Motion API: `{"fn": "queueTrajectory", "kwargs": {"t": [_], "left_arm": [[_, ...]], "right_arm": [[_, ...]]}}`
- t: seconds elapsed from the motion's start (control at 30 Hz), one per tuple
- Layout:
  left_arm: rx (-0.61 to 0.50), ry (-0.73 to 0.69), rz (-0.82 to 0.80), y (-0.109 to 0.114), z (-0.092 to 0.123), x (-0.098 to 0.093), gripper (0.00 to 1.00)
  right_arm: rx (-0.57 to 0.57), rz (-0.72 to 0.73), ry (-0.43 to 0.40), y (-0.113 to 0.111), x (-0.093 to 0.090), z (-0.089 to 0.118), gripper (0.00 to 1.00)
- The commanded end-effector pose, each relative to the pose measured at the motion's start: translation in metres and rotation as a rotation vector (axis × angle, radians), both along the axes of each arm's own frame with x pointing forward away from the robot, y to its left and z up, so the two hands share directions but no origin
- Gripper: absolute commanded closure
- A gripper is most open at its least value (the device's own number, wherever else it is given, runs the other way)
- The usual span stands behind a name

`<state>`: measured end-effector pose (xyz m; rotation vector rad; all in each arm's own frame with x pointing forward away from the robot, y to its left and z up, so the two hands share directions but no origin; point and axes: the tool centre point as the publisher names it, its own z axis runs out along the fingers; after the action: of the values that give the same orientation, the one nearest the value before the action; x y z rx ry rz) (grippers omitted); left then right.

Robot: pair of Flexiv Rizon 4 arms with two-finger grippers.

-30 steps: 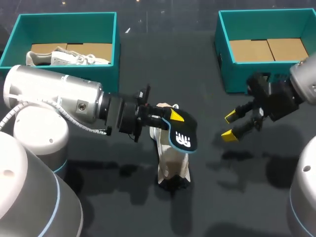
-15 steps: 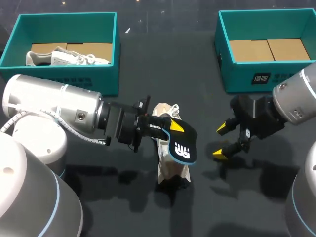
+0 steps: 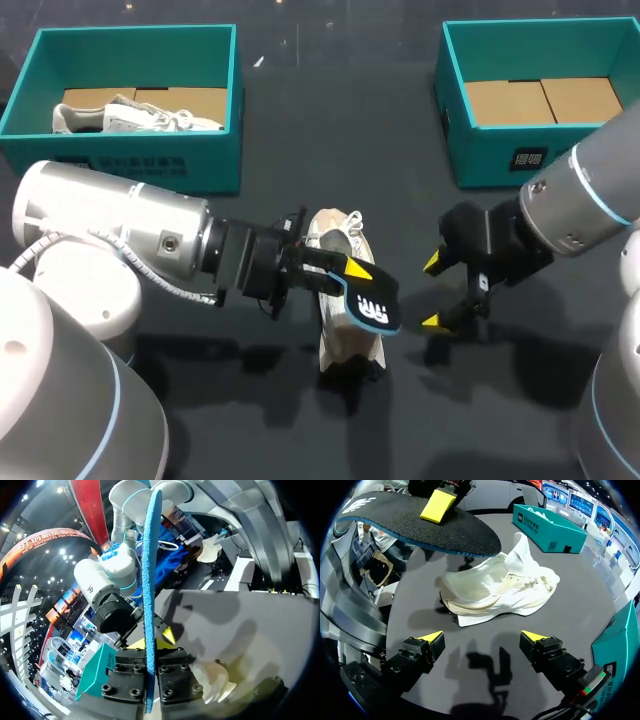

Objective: Take the shoe out of the shoebox, open the shoe tongue, remove and reinsert the insole, then place the shoe into the shoebox

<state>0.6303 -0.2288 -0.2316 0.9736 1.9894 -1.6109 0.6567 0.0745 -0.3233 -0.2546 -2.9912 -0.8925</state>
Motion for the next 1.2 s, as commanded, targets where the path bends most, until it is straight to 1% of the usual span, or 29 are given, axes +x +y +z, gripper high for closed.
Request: {"fn": "queueTrajectory", "kwargs": {"t": [0.03, 0.2, 0.33, 0.47, 0.6, 0.8, 1.2], "left_arm": [[-0.009, 0.024, 0.02, -0.006, -0.013, -0.002, 1.0], [-0.019, 0.065, 0.034, -0.006, -0.022, -0.006, 1.0], [-0.019, 0.078, 0.039, -0.006, -0.027, -0.007, 1.0], [-0.025, 0.098, 0.042, -0.005, -0.03, -0.009, 1.0], [-0.035, 0.117, 0.049, -0.004, -0.033, -0.009, 1.0], [-0.039, 0.133, 0.057, -0.004, -0.036, -0.01, 1.0], [-0.05, 0.148, 0.069, -0.003, -0.038, -0.009, 1.0]], "right_arm": [[-0.033, 0.005, -0.01, 0.016, 0.005, -0.014, 0.0], [-0.064, 0.034, -0.032, 0.022, 0.002, -0.021, 0.0], [-0.063, 0.061, -0.068, 0.024, 0.001, -0.025, 0.0], [-0.067, 0.073, -0.08, 0.025, 0.003, -0.028, 0.0], [-0.086, 0.09, -0.066, 0.03, 0.009, -0.033, 0.0], [-0.1, 0.101, -0.05, 0.032, 0.013, -0.037, 0.0], [-0.112, 0.12, -0.048, 0.039, 0.011, -0.043, 0.0]]}}
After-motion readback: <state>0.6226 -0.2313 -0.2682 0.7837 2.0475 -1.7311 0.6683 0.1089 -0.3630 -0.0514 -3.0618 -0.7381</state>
